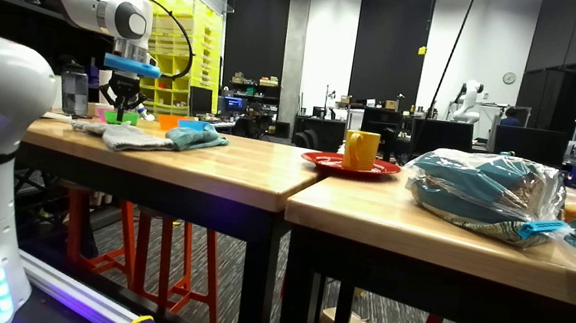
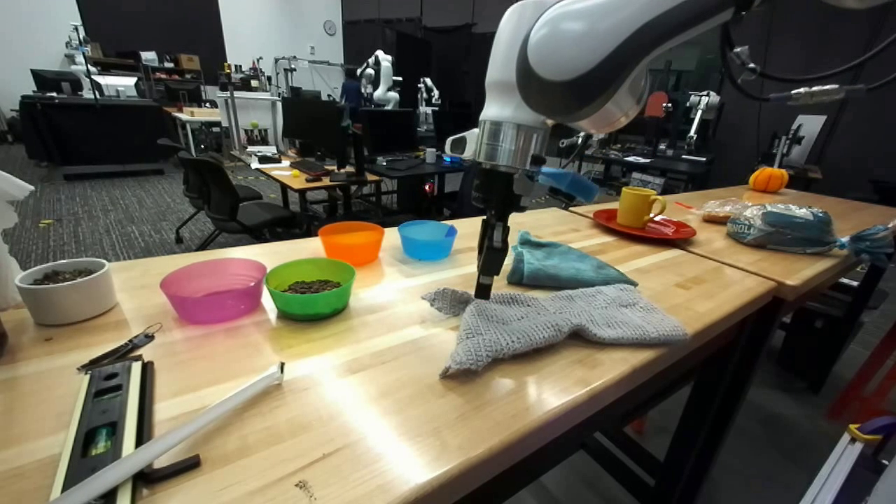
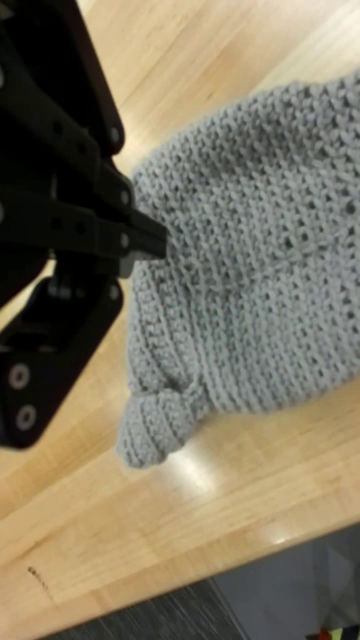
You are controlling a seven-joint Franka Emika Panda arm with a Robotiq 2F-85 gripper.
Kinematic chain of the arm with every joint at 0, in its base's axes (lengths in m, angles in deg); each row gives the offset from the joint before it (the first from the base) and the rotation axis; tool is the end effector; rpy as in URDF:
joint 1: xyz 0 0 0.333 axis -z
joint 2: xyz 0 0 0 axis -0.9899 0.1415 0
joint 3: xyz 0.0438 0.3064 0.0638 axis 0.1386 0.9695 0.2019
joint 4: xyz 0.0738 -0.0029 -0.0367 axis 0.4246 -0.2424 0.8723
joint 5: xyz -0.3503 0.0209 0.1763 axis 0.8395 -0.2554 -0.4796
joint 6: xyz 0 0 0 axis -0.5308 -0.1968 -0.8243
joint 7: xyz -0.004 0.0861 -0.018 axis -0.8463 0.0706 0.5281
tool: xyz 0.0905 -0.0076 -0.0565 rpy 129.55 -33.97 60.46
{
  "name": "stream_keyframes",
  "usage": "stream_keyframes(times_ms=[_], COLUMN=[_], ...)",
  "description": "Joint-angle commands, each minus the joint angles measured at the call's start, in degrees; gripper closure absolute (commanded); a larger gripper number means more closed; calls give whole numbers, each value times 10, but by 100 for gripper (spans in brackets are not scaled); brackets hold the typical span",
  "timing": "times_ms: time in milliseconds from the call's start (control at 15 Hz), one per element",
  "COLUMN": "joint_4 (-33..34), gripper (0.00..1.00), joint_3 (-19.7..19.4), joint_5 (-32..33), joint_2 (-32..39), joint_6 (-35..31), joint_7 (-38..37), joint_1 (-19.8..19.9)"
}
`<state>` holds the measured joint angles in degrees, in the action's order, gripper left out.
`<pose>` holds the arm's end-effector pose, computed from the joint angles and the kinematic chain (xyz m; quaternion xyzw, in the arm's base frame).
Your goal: Unfold the grey cotton material
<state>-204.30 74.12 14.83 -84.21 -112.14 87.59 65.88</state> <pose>0.4507 0.2417 0.4195 -0.8904 -0.4489 -0.0160 0.0736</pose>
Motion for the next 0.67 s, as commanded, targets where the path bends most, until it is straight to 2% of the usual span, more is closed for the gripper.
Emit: stream_keyframes(times_ms=[0, 600], joint_4=[14, 37], gripper=[100, 100], joint_3=[14, 28], joint_5=[-15, -15], joint_2=[23, 69], joint_6=[4, 12], joint_7=[-3, -2], joint_1=[-6, -2])
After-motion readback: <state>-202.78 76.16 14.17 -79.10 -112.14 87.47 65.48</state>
